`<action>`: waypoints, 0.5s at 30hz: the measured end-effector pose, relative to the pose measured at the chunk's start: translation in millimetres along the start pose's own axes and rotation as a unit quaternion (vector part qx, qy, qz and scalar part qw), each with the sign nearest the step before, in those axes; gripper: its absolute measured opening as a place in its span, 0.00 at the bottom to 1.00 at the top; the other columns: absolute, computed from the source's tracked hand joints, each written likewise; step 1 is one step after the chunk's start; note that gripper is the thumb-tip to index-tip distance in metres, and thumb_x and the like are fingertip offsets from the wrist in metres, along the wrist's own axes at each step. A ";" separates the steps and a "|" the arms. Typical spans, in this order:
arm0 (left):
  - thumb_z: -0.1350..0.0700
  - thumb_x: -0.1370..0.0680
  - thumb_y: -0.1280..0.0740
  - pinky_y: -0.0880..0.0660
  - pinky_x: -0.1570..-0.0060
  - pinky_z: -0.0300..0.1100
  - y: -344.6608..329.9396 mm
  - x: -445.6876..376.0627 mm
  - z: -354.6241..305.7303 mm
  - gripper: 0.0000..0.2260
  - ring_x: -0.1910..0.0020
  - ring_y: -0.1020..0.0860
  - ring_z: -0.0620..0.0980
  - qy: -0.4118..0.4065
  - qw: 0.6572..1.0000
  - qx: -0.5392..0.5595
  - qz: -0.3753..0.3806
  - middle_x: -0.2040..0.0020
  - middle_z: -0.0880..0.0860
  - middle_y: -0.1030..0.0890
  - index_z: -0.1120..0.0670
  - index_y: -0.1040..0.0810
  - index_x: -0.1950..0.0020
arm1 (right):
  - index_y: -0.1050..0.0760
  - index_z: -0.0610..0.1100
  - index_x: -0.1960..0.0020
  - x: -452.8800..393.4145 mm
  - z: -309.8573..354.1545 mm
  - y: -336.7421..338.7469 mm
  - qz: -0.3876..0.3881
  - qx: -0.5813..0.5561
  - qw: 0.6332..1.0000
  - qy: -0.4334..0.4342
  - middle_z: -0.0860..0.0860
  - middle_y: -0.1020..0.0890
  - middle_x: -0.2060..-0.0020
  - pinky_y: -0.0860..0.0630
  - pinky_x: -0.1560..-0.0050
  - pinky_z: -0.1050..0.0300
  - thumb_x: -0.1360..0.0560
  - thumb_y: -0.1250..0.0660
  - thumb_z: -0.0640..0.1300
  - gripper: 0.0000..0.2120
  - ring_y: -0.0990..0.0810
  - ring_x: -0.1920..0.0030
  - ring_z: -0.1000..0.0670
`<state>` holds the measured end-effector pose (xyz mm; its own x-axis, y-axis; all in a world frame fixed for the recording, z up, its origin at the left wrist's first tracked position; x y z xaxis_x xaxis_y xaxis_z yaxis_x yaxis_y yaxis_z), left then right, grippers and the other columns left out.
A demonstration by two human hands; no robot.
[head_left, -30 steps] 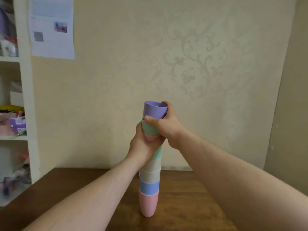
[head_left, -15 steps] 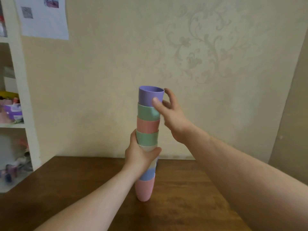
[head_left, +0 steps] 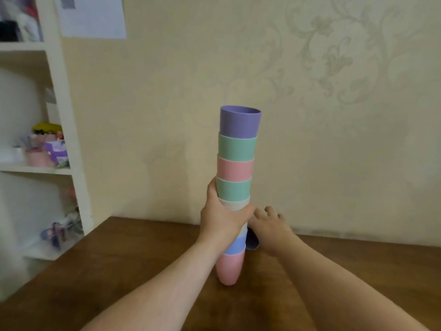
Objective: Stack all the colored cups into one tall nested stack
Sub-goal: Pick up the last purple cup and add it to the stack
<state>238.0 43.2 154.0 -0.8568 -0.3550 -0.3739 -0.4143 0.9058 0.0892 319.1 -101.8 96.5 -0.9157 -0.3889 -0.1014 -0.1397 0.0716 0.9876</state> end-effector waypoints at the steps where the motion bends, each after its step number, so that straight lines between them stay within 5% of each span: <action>1: 0.52 0.32 0.14 0.24 0.55 0.30 -0.5 -1.0 2.5 0.41 0.49 0.17 0.36 -0.002 1.000 0.003 0.001 0.45 0.36 0.17 0.38 0.32 0.25 | 0.49 0.53 0.14 -4.7 3.4 -13.0 0.020 0.031 0.999 0.013 0.49 0.47 0.14 0.32 0.26 0.35 0.17 0.33 0.45 0.37 0.40 0.20 0.34; 5: 0.52 0.34 0.14 0.16 0.45 0.43 -1.0 -6.0 12.3 0.41 0.46 0.13 0.42 -0.006 1.000 0.029 0.005 0.42 0.38 0.14 0.36 0.30 0.27 | 0.49 0.54 0.13 -17.7 17.9 -57.9 0.062 0.027 0.997 0.029 0.46 0.50 0.13 0.31 0.25 0.30 0.16 0.38 0.41 0.36 0.47 0.18 0.27; 8: 0.50 0.36 0.15 0.15 0.44 0.45 -1.7 -6.6 13.8 0.41 0.47 0.13 0.41 -0.009 0.999 0.035 0.006 0.43 0.38 0.13 0.36 0.29 0.28 | 0.43 0.51 0.15 -9.3 14.5 -47.9 0.024 0.054 0.998 -0.005 0.45 0.41 0.18 0.20 0.38 0.41 0.18 0.32 0.39 0.35 0.35 0.24 0.30; 10: 0.50 0.35 0.15 0.16 0.46 0.43 -0.9 -4.7 11.0 0.40 0.49 0.13 0.39 -0.010 0.999 0.037 0.008 0.44 0.37 0.13 0.35 0.29 0.28 | 0.41 0.50 0.18 4.2 7.3 -29.0 -0.004 0.077 0.997 -0.026 0.45 0.36 0.23 0.21 0.43 0.44 0.19 0.30 0.42 0.34 0.30 0.29 0.34; 15: 0.48 0.37 0.15 0.14 0.42 0.52 0.5 2.3 0.8 0.41 0.47 0.12 0.45 -0.004 0.999 0.028 0.023 0.43 0.40 0.13 0.36 0.30 0.28 | 0.34 0.48 0.24 34.6 -25.2 -17.5 0.029 0.018 0.997 -0.073 0.47 0.31 0.24 0.28 0.29 0.38 0.21 0.29 0.51 0.29 0.32 0.24 0.38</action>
<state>236.0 43.0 152.5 -0.8722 -0.3110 -0.3776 -0.3562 0.9328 0.0545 299.4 -139.6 78.7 -0.9673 -0.2458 -0.0630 -0.0958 0.1239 0.9877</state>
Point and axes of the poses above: each hand's wrist, its own x-axis away from the middle knuckle, its own y-axis out of the back of the hand, z = x × y, the point moved 8 cm from there along -x, towards the middle knuckle
